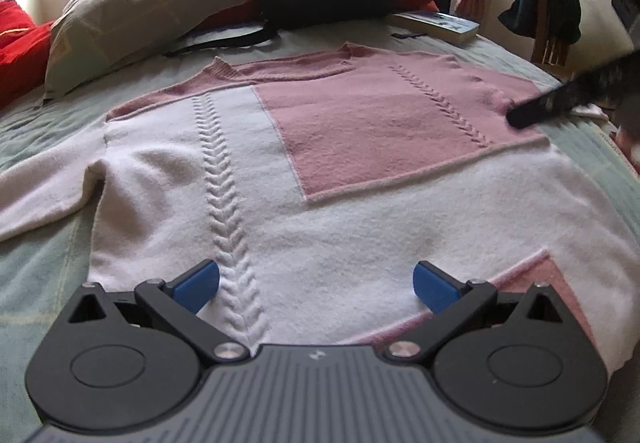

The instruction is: Fold clothes

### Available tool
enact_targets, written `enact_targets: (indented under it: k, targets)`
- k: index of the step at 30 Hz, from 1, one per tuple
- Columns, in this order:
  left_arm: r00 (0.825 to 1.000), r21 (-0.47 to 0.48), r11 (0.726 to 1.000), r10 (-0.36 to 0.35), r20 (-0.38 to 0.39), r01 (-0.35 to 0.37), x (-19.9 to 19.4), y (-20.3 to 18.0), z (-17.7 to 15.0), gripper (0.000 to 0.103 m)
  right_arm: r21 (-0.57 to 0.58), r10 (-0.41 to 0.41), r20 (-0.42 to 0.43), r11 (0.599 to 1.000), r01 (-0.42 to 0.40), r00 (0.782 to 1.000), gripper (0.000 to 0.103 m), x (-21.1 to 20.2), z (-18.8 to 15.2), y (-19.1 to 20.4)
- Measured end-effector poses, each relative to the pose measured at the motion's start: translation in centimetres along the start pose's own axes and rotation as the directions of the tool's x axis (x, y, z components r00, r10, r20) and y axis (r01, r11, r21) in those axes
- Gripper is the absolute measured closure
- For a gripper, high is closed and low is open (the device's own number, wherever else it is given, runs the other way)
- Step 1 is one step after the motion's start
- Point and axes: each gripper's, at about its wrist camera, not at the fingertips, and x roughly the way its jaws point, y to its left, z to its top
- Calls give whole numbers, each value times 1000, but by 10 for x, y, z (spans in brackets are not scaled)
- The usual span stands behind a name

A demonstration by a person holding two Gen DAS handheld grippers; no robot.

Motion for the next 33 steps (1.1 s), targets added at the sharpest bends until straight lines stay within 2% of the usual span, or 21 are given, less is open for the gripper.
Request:
enact_targets:
  k: [3,4,11,18,24,29,33]
  targets:
    - [1000,3,1000,-1,-7,1,-1,-3,-6,1,19,-36,-62,999,37,997,0,18,-18,-4]
    - [1000,7,1000,3,-8,-3,-1,-4,-8,1,7,-53,-58,999,54,997,0,19,-24,-5]
    - [1000,-17,1000,-3,-21,3,-3,-2,-8,1,-51,-135,-78,990,131,988,0,-12,-50,13]
    - [1000,-21,1000,10,-28,-11,-4,-5,-8,1,-51,-110,-28,993,109,993,0,-42,-67,40]
    - [999,-27,999,17,-33,-18,-3,-6,-8,1,-48,-90,-13,995,90,996,0,-35,-72,57]
    - [1000,-20,1000,17,-20,-17,-5,-6,-13,1,-11,-156,-46,988,156,987,0,-12,-88,53]
    - [999,2,999,39,-26,-39,-16,-8,-23,1,8,-173,35,985,172,984,0,-14,-108,52]
